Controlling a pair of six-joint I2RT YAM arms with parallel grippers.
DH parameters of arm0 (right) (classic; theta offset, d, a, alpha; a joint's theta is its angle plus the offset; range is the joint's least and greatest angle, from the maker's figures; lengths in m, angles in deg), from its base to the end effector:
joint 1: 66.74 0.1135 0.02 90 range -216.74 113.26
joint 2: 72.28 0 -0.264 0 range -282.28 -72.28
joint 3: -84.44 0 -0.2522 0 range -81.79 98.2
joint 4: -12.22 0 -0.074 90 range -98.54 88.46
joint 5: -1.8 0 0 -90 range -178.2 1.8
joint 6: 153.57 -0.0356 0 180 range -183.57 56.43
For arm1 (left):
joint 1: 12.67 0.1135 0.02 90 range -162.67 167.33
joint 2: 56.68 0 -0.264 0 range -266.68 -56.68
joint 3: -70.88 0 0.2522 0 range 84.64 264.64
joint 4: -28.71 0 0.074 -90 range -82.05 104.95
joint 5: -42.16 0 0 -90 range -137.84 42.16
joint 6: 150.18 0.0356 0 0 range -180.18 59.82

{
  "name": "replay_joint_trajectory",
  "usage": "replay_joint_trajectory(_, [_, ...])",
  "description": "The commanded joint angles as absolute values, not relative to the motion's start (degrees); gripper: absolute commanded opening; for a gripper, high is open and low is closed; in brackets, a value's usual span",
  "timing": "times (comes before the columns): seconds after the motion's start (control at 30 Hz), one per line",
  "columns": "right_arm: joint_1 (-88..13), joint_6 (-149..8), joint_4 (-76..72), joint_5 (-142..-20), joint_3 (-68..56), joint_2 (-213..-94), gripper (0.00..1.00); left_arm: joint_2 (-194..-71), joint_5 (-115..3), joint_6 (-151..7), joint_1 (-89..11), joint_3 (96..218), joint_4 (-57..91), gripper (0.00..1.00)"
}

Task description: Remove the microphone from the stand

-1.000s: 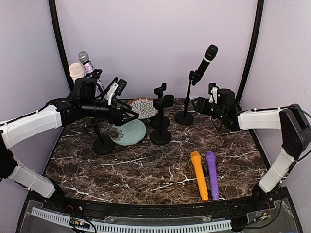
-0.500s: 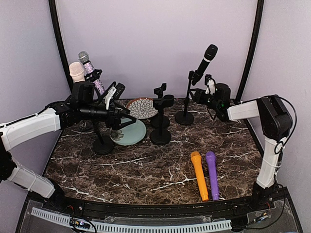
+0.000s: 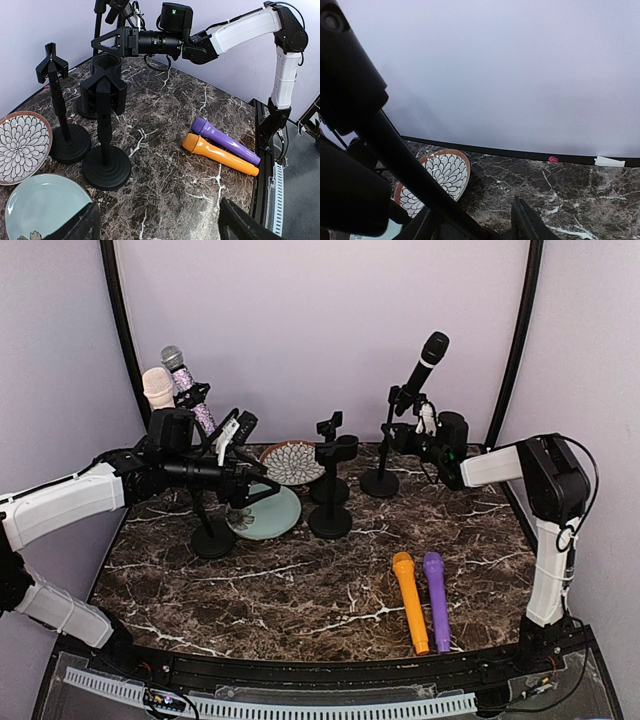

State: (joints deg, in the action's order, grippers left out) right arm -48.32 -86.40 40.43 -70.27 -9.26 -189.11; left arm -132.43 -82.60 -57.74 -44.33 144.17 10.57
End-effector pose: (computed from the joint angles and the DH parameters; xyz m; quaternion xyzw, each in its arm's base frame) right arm 0.4369 0.1571 0.2166 -0.0804 0.7161 0.3462 0.6007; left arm 0.2478 -0.1766 0.3222 0.3926 0.7003 -0.3747 0.4638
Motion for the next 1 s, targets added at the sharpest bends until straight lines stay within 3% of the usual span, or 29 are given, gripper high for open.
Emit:
replay_joint_trajectory(0.0, [-48.4,-85.5,43.4,-68.3,-6.5,-190.6,0.45,-132.0,-83.2,-56.6,-43.9,143.6,11.1,0.83])
replay_joint_trajectory(0.37, [-48.4,-81.1,41.7,-68.5,-5.0,-189.8,0.28,-132.7,-83.1,-56.2,-43.8,143.7,10.9,0.83])
replay_joint_trajectory(0.77, [-48.4,-76.0,40.4,-71.8,-5.5,-186.5,0.01,-133.1,-82.4,-55.4,-43.8,143.5,10.4,0.83])
replay_joint_trajectory(0.97, [-48.4,-74.6,39.5,-72.5,-6.5,-183.2,0.0,-133.0,-82.4,-55.3,-43.8,143.6,10.5,0.83])
